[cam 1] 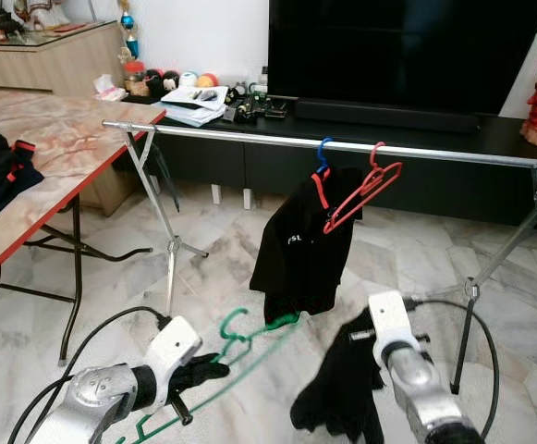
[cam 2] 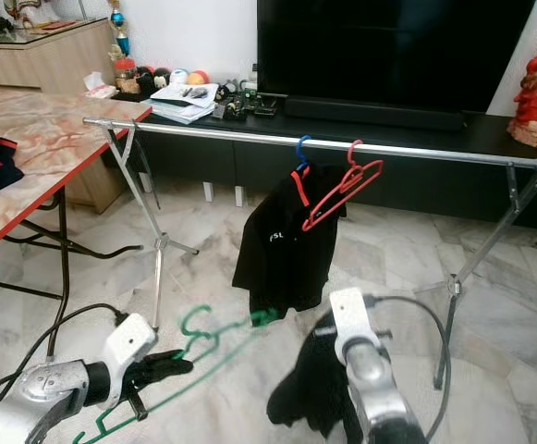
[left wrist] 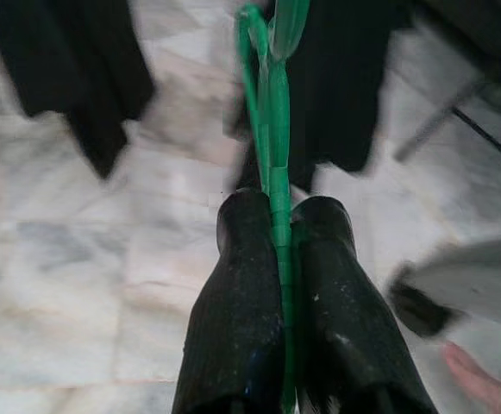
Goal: Hang hanger
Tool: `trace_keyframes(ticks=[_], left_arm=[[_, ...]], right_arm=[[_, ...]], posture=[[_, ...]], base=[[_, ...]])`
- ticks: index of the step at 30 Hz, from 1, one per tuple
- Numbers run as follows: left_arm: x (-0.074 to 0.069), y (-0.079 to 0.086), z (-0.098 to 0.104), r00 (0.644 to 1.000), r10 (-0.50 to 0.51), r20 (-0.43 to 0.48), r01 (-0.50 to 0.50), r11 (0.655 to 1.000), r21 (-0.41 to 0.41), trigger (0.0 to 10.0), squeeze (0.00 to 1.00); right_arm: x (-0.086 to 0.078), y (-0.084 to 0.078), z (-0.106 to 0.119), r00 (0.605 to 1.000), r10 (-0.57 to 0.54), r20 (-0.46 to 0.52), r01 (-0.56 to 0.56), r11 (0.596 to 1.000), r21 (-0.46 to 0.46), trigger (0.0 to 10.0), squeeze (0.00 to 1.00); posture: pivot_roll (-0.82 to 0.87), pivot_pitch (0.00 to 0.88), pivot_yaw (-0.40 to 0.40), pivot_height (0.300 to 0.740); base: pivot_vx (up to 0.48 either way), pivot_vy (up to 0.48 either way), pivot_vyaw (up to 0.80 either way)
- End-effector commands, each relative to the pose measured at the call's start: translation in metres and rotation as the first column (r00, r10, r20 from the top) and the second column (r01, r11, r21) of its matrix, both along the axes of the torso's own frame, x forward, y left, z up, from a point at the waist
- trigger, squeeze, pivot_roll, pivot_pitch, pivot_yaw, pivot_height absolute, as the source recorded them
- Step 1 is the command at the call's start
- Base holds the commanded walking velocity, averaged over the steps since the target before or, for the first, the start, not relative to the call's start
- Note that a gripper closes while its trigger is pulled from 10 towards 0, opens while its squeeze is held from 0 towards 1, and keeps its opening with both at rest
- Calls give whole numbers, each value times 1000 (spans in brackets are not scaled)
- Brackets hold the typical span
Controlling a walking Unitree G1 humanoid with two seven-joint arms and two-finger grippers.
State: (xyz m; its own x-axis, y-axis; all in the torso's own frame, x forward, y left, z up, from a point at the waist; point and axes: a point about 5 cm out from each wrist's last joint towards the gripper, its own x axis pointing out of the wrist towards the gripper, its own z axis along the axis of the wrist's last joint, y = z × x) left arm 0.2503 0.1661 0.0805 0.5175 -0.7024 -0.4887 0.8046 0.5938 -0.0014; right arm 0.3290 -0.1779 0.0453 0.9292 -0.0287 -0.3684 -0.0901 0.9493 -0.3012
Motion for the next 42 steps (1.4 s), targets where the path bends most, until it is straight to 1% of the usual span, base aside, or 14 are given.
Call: trace_keyframes(ticks=[1,2,3,6,7,10,11,15,18,24,26,36,40,42], left_arm=[[-3,-7,6,993,-113,-36,113,994,9,10000,0],[-3,-7,6,993,-113,-36,113,994,9,10000,0],[-2,-14,10,984,-169,-54,169,986,-2,10000,0],[-1,-21,15,972,-223,-72,222,975,-23,10000,0],[-1,-26,19,958,-275,-86,273,961,-34,10000,0],[-1,-33,22,943,-321,-92,319,947,-40,10000,0],[2,-36,24,939,-333,-80,332,943,-35,10000,0],[13,-40,29,957,-289,-34,288,957,-44,10000,0],[16,-41,30,961,-276,-23,274,961,-46,10000,0],[30,-40,32,983,-181,41,182,983,-14,10000,0],[30,-40,32,983,-181,41,182,983,-14,10000,0],[39,-29,29,995,-51,84,51,999,5,10000,0],[38,-30,28,995,-63,71,64,998,-3,10000,0],[32,-33,30,992,-121,43,122,992,-24,10000,0]], right_arm=[[10,4,13,1000,10,27,-10,1000,-11,10000,0],[10,4,13,1000,10,27,-10,1000,-11,10000,0],[15,9,18,999,18,31,-17,1000,-5,10000,0],[20,13,24,999,22,38,-22,1000,1,10000,0],[22,16,26,999,25,39,-25,1000,4,10000,0],[24,19,27,999,27,39,-27,1000,3,10000,0],[25,20,29,999,28,37,-28,1000,2,10000,0],[28,21,31,999,14,38,-14,1000,11,10000,0],[28,20,30,999,5,33,-6,1000,11,10000,0],[26,18,26,1000,-17,16,17,1000,13,10000,0],[26,18,26,1000,-17,16,17,1000,13,10000,0],[24,15,24,1000,-30,7,30,999,16,10000,0],[24,14,23,1000,-31,5,31,999,14,10000,0],[25,13,24,999,-34,4,34,999,12,10000,0]], posture=[[103,0,16,740],[103,0,16,740],[99,0,22,740],[99,0,22,740],[98,0,27,740],[99,0,27,740],[99,0,28,740],[99,0,27,740],[100,0,26,740],[105,0,26,740],[105,0,26,740],[110,3,25,740],[106,5,23,740],[106,5,23,740]], base=[[0,0,0],[0,0,0],[0,0,0],[0,0,0],[0,0,0],[0,0,0],[0,0,0],[0,0,0],[0,0,0],[0,0,0],[0,0,0],[0,0,0],[0,0,0],[0,0,0]])
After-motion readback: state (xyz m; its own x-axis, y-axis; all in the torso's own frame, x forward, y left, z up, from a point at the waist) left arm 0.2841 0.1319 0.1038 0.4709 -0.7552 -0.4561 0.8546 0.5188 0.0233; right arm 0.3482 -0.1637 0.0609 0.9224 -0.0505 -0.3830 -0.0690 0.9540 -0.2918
